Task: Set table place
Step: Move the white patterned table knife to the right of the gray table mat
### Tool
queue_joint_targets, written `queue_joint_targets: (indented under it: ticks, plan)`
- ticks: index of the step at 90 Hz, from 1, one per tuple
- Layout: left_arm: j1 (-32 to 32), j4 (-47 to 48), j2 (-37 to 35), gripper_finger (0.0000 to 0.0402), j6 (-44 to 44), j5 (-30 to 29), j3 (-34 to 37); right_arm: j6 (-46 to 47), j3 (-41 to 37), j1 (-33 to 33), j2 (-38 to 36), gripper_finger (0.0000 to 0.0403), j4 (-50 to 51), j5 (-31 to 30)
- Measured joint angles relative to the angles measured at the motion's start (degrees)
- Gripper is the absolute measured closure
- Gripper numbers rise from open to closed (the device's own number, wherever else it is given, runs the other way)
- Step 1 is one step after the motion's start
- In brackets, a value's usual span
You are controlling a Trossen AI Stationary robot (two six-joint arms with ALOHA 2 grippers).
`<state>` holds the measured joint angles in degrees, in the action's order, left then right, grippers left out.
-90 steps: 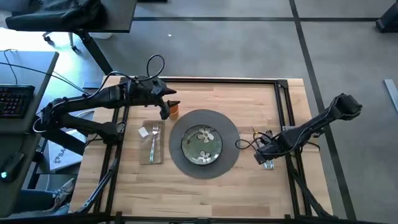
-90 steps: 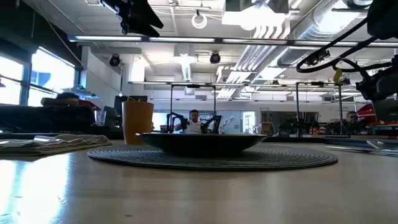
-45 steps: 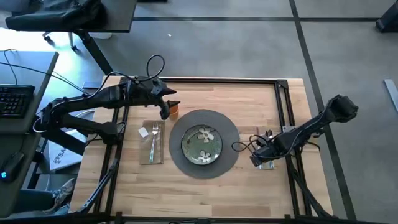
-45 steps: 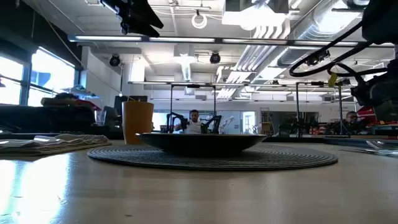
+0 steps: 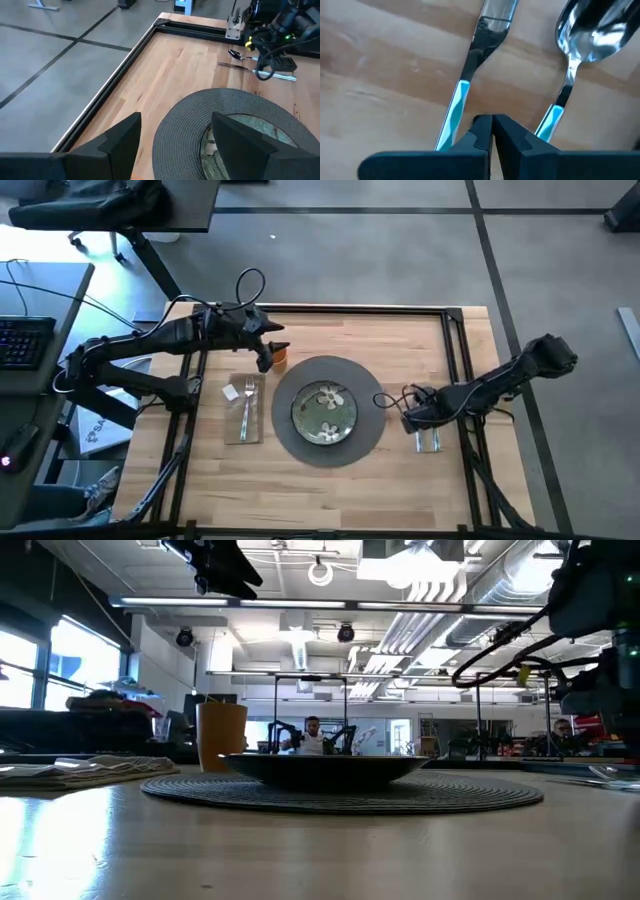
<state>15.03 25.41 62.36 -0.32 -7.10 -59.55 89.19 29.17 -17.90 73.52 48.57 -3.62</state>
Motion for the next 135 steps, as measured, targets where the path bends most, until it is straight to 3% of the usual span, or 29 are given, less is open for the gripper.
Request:
queue_joint_targets:
  ticks: [41,109,135]
  plan:
    - [0.0,0.0,0.0,0.0179,0.0,0.0,0.0,-2.7,-0.2,3.7,0.0,0.0403,-3.7,-3.5]
    - [0.0,0.0,0.0,0.0179,0.1,0.0,0.0,0.3,-0.2,6.1,0.1,0.0403,-14.2,-7.0]
    - [0.0,0.1,0.0,0.0179,0.0,0.5,0.0,-5.5,0.0,7.8,0.0,0.0403,-9.2,-4.2]
